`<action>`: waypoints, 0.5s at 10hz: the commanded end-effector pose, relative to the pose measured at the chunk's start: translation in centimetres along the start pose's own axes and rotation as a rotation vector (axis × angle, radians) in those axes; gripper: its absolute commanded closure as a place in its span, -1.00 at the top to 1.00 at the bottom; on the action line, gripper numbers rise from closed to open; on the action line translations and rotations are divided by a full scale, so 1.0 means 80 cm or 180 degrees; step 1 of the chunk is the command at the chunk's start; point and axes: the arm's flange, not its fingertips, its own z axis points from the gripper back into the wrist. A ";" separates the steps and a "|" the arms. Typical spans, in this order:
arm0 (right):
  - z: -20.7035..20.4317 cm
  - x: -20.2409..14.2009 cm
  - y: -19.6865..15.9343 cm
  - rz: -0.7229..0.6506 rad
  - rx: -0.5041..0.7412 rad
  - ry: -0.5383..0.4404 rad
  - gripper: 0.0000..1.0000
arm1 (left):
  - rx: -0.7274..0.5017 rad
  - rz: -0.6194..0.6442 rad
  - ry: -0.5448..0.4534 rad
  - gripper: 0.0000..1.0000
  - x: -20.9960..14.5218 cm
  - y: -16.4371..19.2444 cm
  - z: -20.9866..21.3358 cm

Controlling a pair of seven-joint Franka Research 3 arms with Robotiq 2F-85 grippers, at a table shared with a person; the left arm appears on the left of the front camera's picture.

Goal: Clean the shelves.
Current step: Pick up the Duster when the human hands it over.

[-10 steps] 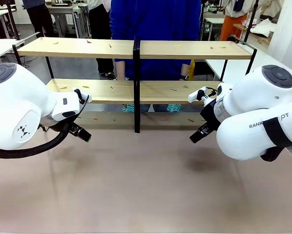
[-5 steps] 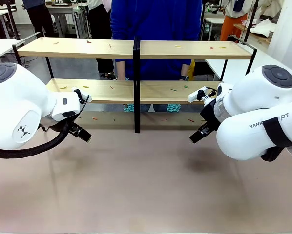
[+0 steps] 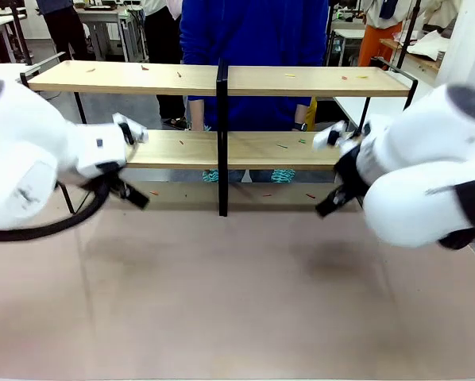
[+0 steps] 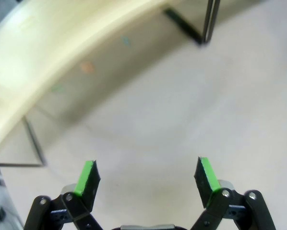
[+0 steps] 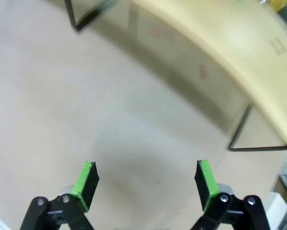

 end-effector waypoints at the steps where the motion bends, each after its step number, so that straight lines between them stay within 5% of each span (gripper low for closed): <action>1: 0.162 -0.021 -0.006 0.0079 -0.0489 -0.0312 1.00 | 0.0349 -0.0349 -0.0614 1.00 -0.073 -0.028 0.170; 3: 0.251 -0.018 -0.019 0.0151 -0.0421 -0.0697 1.00 | 0.0645 -0.0357 -0.0991 1.00 -0.094 -0.037 0.243; 5: 0.273 -0.016 -0.019 0.0187 -0.0582 -0.0797 1.00 | 0.0847 -0.0064 -0.1276 1.00 -0.114 -0.020 0.279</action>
